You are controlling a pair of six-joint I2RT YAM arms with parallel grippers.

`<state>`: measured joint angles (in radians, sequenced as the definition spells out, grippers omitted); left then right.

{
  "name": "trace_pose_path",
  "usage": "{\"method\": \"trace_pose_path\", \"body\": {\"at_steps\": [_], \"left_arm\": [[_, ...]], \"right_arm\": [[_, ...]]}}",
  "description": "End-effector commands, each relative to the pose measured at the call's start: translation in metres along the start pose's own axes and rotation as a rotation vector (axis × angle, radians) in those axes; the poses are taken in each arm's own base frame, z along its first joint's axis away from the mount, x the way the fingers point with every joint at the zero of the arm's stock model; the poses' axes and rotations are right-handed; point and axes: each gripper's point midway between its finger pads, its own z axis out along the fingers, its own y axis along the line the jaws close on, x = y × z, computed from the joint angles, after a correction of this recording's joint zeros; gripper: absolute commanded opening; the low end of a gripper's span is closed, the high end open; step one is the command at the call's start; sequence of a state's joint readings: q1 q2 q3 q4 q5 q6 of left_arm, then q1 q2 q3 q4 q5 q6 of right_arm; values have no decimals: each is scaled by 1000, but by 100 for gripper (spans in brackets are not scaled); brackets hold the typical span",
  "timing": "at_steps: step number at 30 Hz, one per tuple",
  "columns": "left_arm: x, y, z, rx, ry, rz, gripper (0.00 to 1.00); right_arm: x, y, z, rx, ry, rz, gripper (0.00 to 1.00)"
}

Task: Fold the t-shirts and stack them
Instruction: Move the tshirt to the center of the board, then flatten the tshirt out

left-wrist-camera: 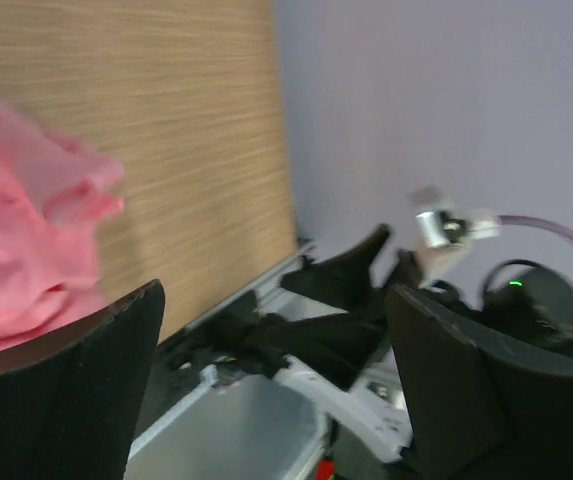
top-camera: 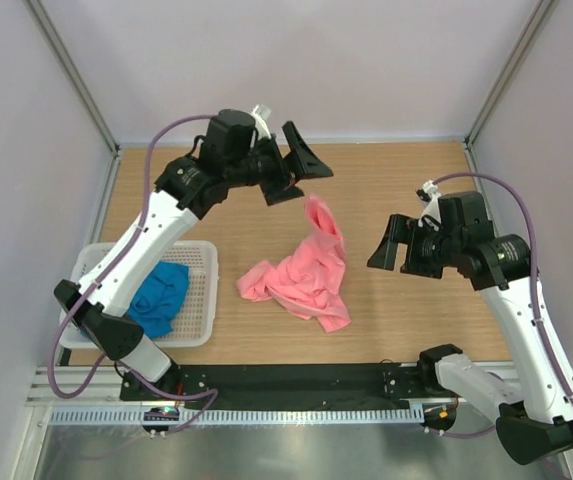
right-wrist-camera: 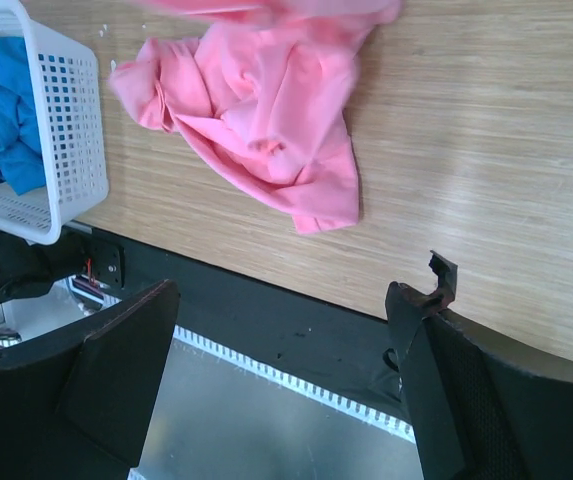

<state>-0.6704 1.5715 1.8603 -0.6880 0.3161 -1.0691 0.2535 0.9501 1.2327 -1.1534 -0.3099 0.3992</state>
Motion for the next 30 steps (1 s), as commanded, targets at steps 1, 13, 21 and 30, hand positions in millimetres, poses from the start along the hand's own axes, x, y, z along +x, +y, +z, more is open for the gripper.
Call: {"method": "trace_pose_path", "body": {"at_steps": [1, 13, 21, 30], "left_arm": [[14, 59, -17, -230, 21, 96, 94], [100, 226, -17, -599, 214, 28, 67], [129, 277, 0, -738, 374, 2, 79], [157, 312, 30, -759, 491, -63, 64]], "right_arm": [[12, -4, 9, -1, 39, 28, 92], [-27, 0, 111, -73, 133, 120, 92], [-7, -19, 182, -37, 319, 192, 84], [19, -15, 217, -76, 409, 199, 71]]}}
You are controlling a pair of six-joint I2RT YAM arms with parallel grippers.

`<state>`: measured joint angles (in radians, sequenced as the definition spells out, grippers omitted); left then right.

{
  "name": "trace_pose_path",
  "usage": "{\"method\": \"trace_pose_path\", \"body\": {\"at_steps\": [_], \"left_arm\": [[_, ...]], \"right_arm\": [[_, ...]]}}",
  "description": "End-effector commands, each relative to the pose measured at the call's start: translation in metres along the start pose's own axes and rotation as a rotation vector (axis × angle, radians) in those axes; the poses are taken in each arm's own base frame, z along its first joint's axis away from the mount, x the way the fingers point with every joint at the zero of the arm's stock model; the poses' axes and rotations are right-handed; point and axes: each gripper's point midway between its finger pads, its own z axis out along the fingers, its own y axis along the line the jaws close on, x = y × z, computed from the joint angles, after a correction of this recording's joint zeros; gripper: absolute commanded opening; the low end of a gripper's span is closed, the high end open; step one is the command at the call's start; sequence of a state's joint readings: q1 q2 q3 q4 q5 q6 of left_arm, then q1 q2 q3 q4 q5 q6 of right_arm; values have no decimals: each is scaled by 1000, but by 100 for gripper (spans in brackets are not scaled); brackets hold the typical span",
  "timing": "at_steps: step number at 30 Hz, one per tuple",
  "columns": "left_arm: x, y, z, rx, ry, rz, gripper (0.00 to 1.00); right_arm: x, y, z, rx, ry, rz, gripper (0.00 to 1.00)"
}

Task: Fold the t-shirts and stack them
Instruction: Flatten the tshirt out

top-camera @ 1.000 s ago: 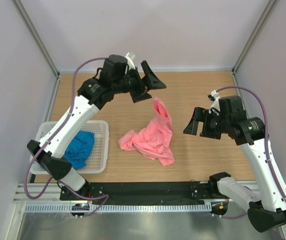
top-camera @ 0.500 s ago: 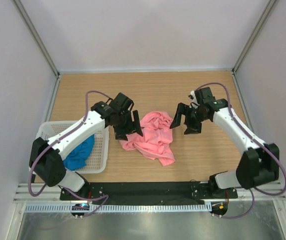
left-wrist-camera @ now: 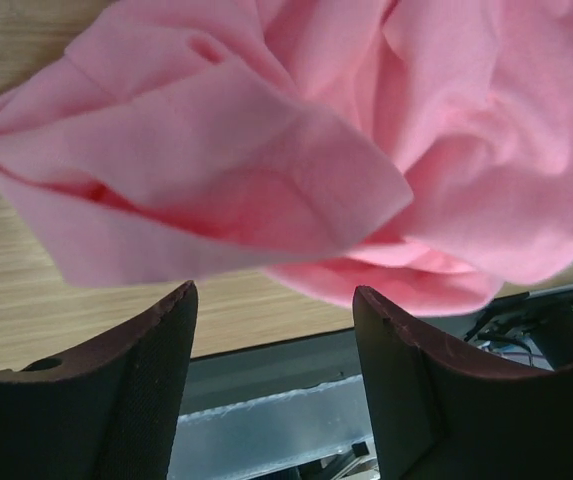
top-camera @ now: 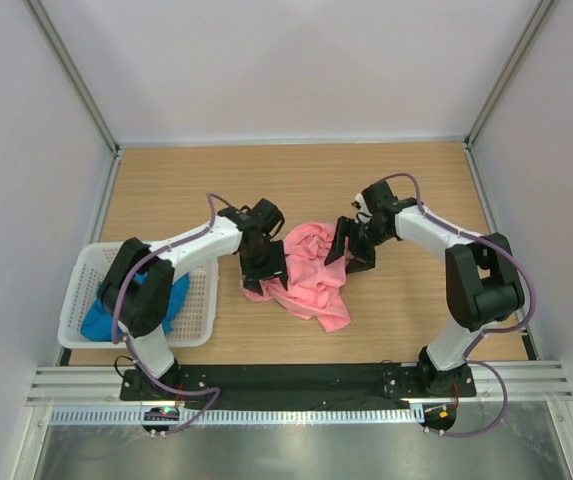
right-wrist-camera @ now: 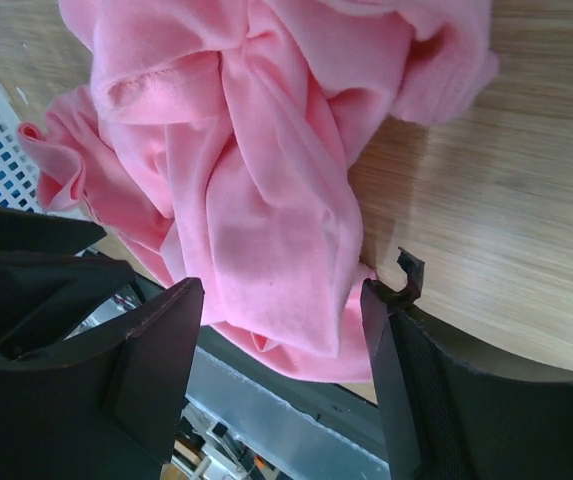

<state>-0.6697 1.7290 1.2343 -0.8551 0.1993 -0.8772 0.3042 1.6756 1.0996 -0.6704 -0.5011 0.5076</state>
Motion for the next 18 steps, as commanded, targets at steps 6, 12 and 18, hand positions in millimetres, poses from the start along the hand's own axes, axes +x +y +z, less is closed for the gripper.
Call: {"method": "trace_pose_path", "body": {"at_steps": [6, 12, 18], "left_arm": [[-11, -3, 27, -5, 18, 65, 25], [-43, -18, -48, -4, -195, 183, 0], [-60, -35, -159, 153, -552, 230, 0]], "right_arm": [[-6, 5, 14, -18, 15, -46, 29], [-35, 11, -75, 221, -175, -169, 1], [-54, 38, -202, 353, -523, -249, 1]]}}
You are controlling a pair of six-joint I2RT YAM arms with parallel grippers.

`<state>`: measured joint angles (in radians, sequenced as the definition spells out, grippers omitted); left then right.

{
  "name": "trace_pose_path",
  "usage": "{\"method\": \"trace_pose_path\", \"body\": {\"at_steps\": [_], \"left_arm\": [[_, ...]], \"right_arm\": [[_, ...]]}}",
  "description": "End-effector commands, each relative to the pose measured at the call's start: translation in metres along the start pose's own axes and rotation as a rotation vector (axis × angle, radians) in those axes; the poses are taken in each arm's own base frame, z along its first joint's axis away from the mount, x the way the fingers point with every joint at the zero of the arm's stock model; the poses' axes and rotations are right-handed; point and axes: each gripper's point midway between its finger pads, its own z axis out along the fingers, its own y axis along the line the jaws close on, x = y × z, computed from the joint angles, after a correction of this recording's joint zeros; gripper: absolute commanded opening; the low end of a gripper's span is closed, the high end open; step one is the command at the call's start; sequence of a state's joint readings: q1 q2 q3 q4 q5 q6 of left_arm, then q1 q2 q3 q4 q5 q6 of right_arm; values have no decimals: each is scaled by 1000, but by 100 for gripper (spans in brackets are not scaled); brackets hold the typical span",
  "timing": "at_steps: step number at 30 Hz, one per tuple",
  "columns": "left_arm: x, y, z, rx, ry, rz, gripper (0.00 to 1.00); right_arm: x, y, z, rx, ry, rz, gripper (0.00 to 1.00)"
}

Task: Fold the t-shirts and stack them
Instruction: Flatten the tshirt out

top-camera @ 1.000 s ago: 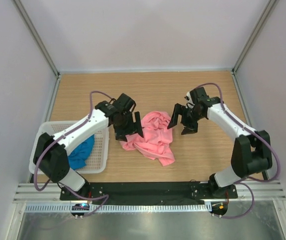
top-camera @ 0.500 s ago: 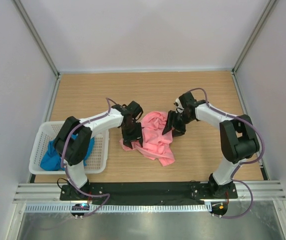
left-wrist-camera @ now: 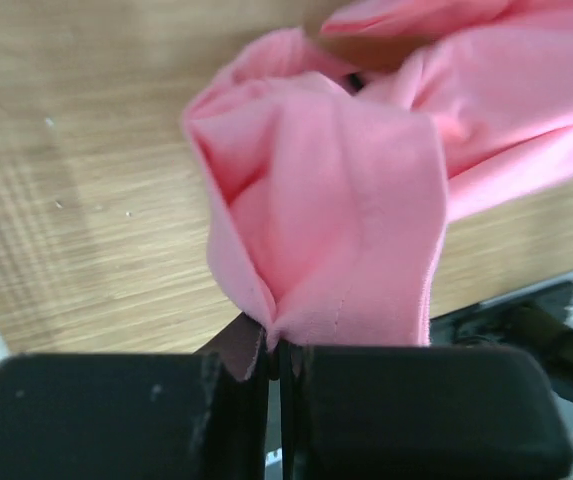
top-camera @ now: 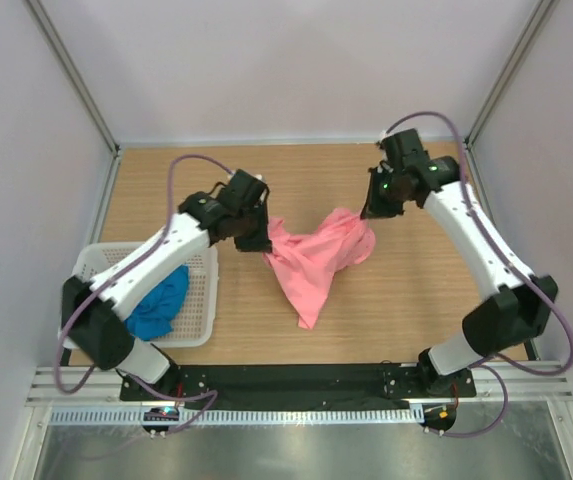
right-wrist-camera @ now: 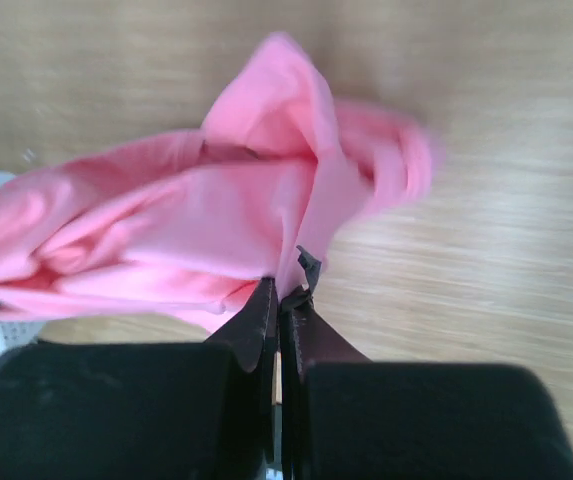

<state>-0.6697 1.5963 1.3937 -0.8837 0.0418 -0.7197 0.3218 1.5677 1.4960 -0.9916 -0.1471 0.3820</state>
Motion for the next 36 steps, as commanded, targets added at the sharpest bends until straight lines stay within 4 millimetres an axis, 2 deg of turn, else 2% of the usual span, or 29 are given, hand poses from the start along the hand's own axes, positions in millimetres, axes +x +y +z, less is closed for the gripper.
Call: {"method": "trace_pose_path", "body": {"at_steps": [1, 2, 3, 4, 5, 6, 8, 10, 11, 12, 14, 17, 18, 20, 23, 29, 36], "left_arm": [[-43, -11, -101, 114, -336, 40, 0], [-44, -13, -116, 144, -378, 42, 0], [-46, -13, -129, 164, -416, 48, 0], [-49, -15, -142, 188, -459, 52, 0], [-49, -15, -168, 226, -521, 55, 0], [-50, -13, -179, 234, -555, 68, 0], [-50, -10, -216, 274, -647, 76, 0], [-51, -6, -238, 284, -713, 79, 0], [-52, -6, -257, 311, -763, 75, 0], [-52, -8, -264, 332, -779, 78, 0], [-53, -17, -279, 385, -803, 97, 0], [-50, -36, -279, 467, -757, 124, 0], [-46, -46, -275, 510, -722, 147, 0], [-44, -52, -272, 541, -704, 152, 0], [-41, -54, -260, 549, -674, 160, 0], [-46, -51, -254, 497, -669, 189, 0], [-44, -54, -240, 486, -624, 226, 0]], "right_arm": [[-30, -15, -104, 131, -257, -51, 1], [-35, -12, -119, 129, -299, -50, 1], [-45, -8, -148, 122, -380, -51, 1], [-49, -7, -161, 119, -416, -55, 1], [-52, -6, -174, 120, -448, -60, 1], [-58, -3, -194, 118, -501, -70, 1], [-61, -3, -217, 114, -560, -71, 1], [-62, 7, -243, 61, -629, -72, 1], [-62, 12, -251, 32, -653, -74, 1], [-64, 19, -259, -11, -684, -65, 1], [-55, 34, -273, -115, -708, -78, 1], [-45, 46, -280, -204, -711, -81, 1], [-43, 45, -280, -202, -706, -72, 1], [-39, 36, -285, -166, -721, -50, 1], [-37, 24, -286, -109, -730, -18, 1], [-27, 21, -287, -102, -707, -18, 1], [-15, 3, -273, -26, -665, -20, 1]]}}
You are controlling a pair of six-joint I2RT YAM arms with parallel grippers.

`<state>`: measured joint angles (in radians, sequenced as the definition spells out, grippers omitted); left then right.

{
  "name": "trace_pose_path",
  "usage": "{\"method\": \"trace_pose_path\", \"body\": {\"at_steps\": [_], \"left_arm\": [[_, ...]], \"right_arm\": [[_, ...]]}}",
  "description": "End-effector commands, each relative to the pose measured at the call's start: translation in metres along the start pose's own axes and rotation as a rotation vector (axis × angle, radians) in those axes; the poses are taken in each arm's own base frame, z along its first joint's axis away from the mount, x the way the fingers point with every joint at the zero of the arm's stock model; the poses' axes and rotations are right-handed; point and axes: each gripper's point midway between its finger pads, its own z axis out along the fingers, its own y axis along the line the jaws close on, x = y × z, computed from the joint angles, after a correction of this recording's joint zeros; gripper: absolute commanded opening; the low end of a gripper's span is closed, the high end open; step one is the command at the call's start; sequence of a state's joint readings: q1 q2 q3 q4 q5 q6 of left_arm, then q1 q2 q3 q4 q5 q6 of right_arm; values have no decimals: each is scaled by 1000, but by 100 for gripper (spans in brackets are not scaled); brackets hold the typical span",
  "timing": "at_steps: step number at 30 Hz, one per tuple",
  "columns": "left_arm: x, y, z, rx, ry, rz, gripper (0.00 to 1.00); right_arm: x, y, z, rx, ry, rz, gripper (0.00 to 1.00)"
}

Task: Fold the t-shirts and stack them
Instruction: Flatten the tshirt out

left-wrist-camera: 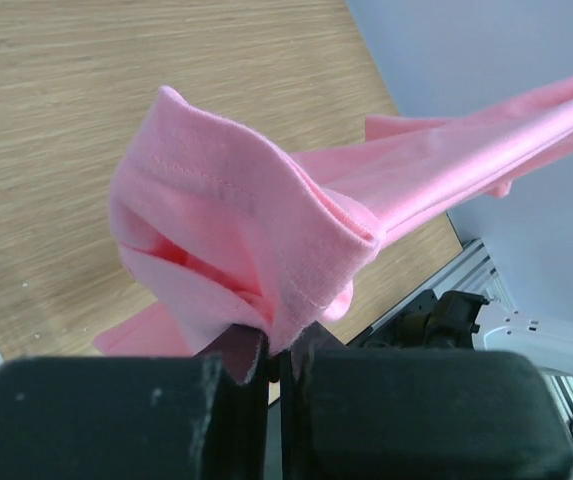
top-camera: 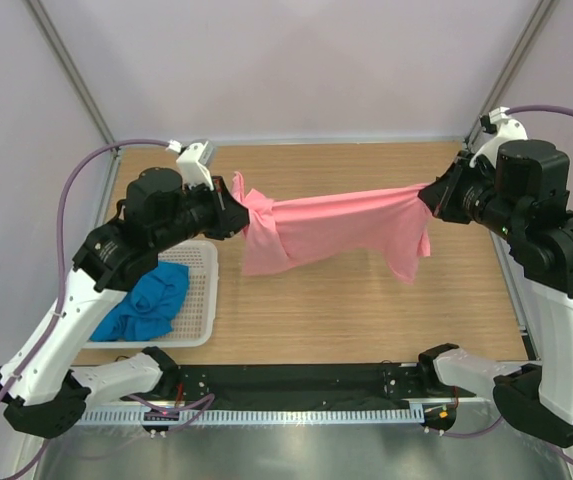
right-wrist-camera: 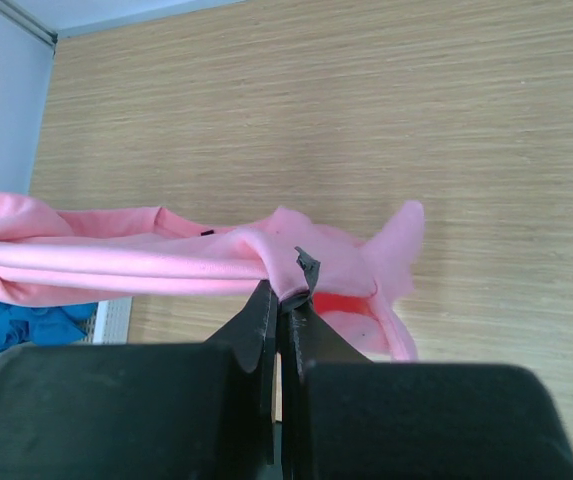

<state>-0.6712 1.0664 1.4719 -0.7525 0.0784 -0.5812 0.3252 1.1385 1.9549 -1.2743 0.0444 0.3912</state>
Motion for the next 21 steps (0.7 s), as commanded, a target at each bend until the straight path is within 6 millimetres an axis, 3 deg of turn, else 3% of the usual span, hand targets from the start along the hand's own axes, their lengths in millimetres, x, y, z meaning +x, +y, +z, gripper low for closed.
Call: {"method": "trace_pose_path", "body": {"at_steps": [1, 6, 9, 11, 12, 13, 16, 17, 18, 19, 21], "left_arm": [[-10, -11, -4, 49, -17, 44, 0], [12, -4, 6, 41, 52, 9, 0], [33, -3, 22, 31, 104, -14, 0], [55, -14, 34, 33, 158, 0, 0], [65, -14, 41, 17, 180, 4, 0], [85, -22, 54, 18, 233, 18, 0], [123, -20, 82, -27, 353, 15, 4], [135, -24, 85, -8, 403, 19, 30], [142, -22, 87, -17, 431, 31, 45], [145, -18, 86, -38, 443, 40, 65], [134, -6, 84, -90, 388, 72, 80]], "right_arm": [[-4, -10, -3, 47, -36, -11, 1], [-14, -5, 25, 45, -33, -22, 1], [-9, -10, 61, 105, 44, -33, 1], [3, -27, 76, 204, 118, -39, 1], [9, -41, 93, 288, 162, -55, 2], [16, -51, 98, 333, 197, -68, 1], [49, -86, 119, 453, 347, -118, 6], [55, -95, 124, 477, 369, -115, 9], [70, -109, 129, 496, 426, -111, 16], [77, -115, 134, 505, 450, -104, 34], [89, -125, 138, 529, 489, -103, 51]]}}
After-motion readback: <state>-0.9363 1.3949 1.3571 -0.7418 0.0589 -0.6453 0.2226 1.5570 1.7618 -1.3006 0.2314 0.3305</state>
